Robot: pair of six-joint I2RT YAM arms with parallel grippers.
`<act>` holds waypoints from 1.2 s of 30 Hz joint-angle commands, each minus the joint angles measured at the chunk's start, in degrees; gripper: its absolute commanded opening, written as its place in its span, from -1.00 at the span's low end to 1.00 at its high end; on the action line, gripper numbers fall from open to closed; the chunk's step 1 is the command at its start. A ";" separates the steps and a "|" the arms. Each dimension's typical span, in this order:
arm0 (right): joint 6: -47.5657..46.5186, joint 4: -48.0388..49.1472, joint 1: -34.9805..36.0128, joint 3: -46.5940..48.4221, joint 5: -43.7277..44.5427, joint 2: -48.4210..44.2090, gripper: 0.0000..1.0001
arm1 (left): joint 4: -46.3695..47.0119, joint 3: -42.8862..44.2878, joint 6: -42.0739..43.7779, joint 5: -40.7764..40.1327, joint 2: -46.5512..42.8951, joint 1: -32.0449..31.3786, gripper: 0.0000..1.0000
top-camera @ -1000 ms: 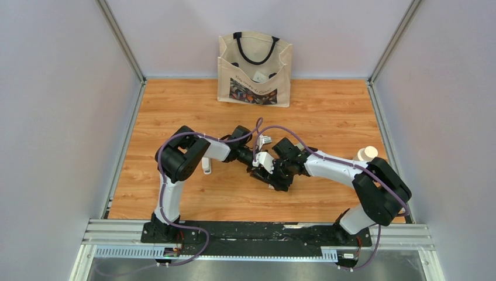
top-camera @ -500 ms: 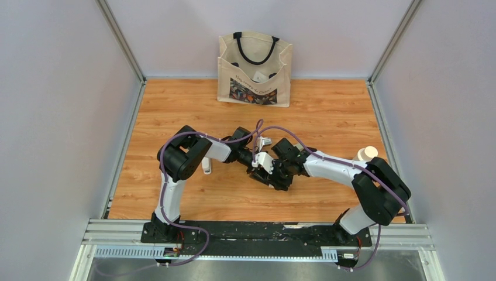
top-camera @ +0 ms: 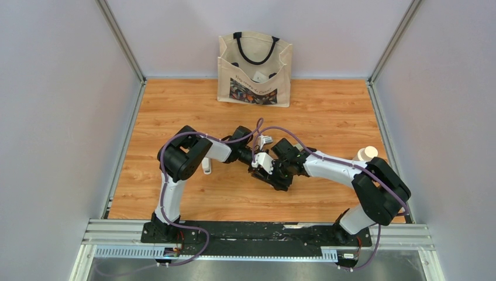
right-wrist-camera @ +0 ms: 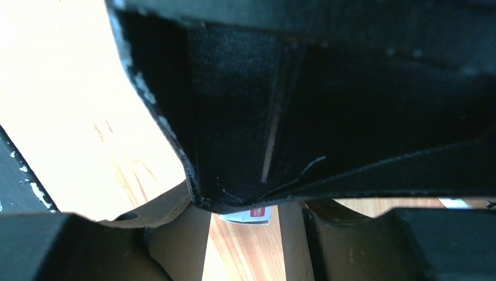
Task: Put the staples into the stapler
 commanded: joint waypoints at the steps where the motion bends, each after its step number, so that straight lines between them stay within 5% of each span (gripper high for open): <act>1: 0.40 1.74 0.37 1.71 0.30 0.21 -0.13 | 2.94 0.54 -1.18 1.83 1.52 -1.84 0.18; 21: 0.49 1.83 0.37 2.06 1.00 0.56 -0.26 | 1.27 1.51 -0.92 1.66 3.19 -2.63 0.18; 36: 1.80 3.50 0.37 1.80 2.41 -0.32 -0.18 | 13.22 -0.16 -12.51 3.15 4.95 -4.92 0.20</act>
